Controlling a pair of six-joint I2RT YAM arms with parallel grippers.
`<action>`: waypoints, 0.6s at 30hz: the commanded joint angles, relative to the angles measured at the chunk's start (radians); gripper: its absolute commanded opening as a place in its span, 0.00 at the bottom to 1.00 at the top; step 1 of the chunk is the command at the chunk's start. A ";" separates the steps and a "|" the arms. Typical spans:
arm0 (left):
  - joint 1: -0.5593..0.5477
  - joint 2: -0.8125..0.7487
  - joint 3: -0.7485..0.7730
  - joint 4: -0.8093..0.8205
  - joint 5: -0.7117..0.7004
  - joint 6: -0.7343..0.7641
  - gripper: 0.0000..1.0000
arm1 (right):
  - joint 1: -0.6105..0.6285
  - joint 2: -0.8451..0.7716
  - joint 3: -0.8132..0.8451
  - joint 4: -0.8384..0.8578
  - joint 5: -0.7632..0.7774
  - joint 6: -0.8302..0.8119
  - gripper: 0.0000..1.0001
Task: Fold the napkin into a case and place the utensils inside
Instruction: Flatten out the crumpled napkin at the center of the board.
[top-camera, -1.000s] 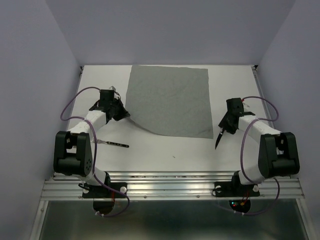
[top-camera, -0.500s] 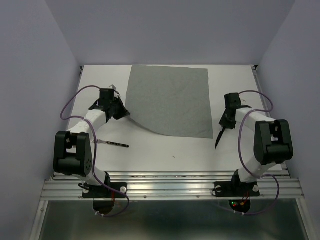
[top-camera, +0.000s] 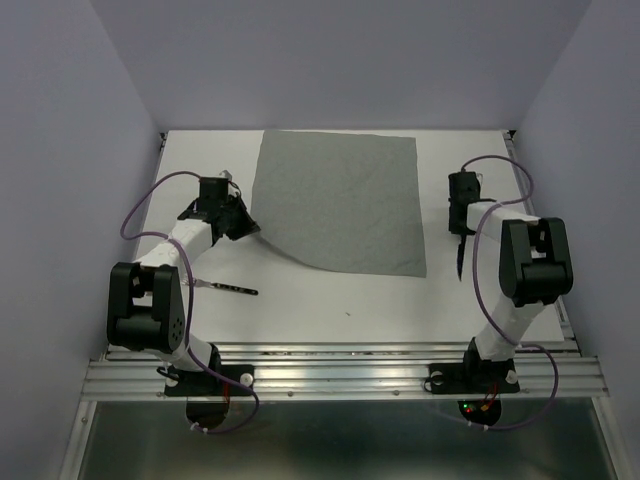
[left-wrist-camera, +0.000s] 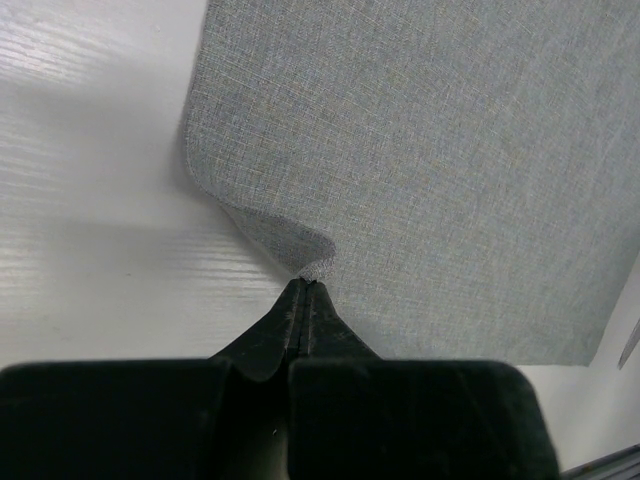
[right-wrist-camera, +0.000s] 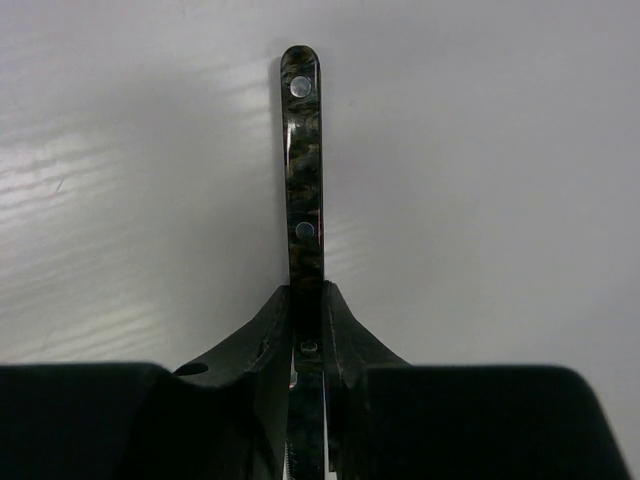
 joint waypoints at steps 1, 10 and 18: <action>-0.004 -0.053 0.031 -0.011 0.006 0.017 0.00 | -0.013 0.062 0.038 0.154 0.174 -0.238 0.18; -0.006 -0.070 0.045 -0.032 0.002 0.014 0.00 | -0.013 0.040 0.051 0.147 0.178 -0.166 0.54; -0.004 -0.096 0.042 -0.049 -0.018 0.018 0.00 | -0.013 -0.152 0.077 0.032 -0.101 0.017 0.66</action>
